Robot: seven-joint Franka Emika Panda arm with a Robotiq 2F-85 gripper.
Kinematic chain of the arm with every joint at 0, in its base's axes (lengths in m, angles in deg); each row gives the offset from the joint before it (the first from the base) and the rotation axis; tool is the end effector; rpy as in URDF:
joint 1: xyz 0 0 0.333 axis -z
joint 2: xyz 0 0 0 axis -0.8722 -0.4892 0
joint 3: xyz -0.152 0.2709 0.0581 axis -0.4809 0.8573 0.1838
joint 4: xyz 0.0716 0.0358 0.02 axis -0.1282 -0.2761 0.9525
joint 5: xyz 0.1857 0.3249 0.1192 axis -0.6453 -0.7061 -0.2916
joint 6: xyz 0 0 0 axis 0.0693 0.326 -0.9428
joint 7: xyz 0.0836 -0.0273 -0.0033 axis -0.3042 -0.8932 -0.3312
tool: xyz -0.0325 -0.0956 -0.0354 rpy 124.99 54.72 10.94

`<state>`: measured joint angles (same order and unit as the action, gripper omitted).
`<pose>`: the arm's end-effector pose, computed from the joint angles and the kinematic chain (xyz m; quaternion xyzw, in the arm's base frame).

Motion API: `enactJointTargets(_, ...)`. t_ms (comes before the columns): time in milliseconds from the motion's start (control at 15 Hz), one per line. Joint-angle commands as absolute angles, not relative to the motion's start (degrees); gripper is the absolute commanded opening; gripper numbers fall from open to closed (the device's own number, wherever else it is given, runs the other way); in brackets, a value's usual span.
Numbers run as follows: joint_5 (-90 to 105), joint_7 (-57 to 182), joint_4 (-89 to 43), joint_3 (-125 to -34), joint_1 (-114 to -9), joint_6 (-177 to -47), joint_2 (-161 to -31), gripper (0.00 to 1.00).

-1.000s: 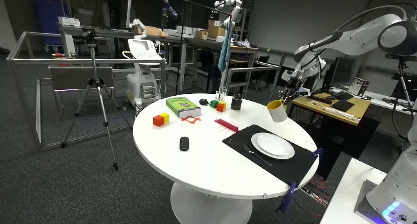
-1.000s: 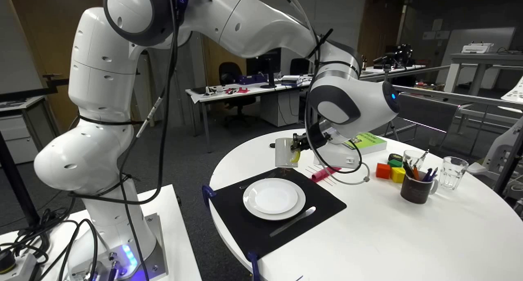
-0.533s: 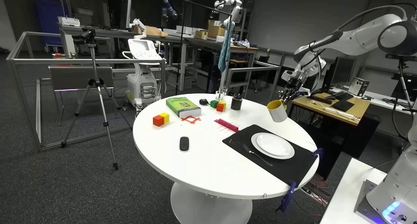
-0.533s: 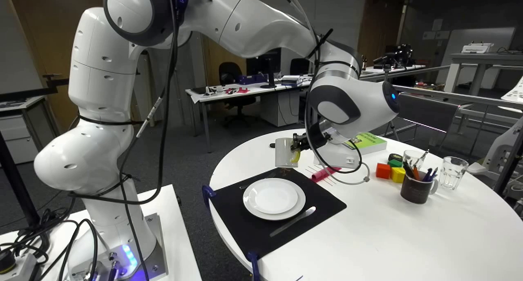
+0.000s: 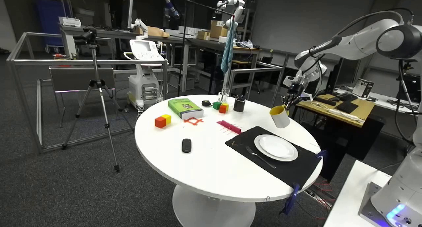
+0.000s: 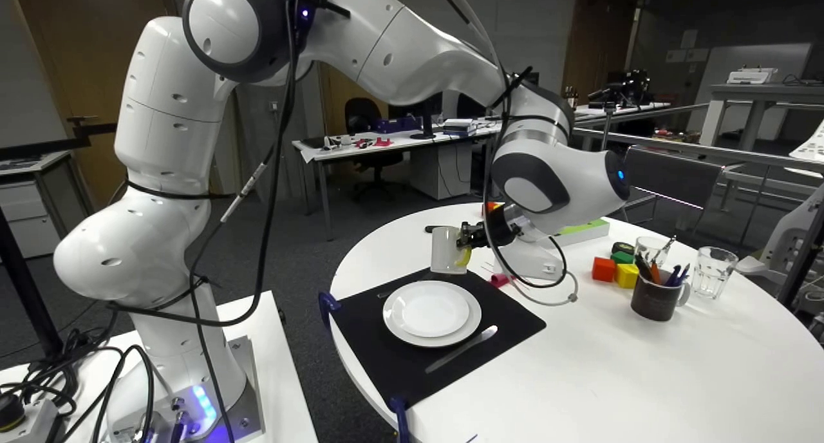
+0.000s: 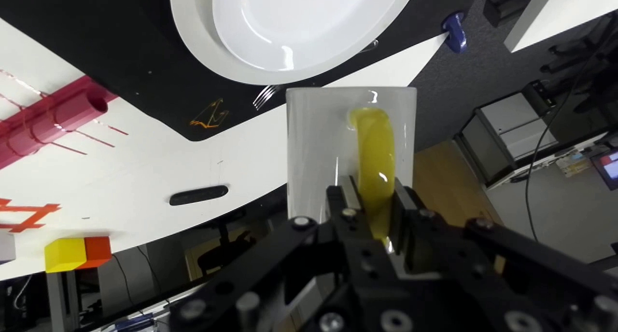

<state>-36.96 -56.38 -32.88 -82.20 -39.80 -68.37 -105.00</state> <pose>0.5538 -0.2034 0.2908 -0.7340 -0.5270 -0.1951 0.3814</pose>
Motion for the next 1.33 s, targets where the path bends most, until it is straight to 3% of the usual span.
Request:
enactJointTargets(0, -37.97, -57.15, -26.94, -81.80, -38.59, -62.52, -109.42, 0.05)
enactJointTargets(600, -38.45, -57.21, -13.29, -80.14, -36.08, -52.13, -120.60, 0.05)
enactJointTargets(1267, -41.16, -63.71, -9.34, -77.34, -35.52, -53.56, -126.00, 0.05)
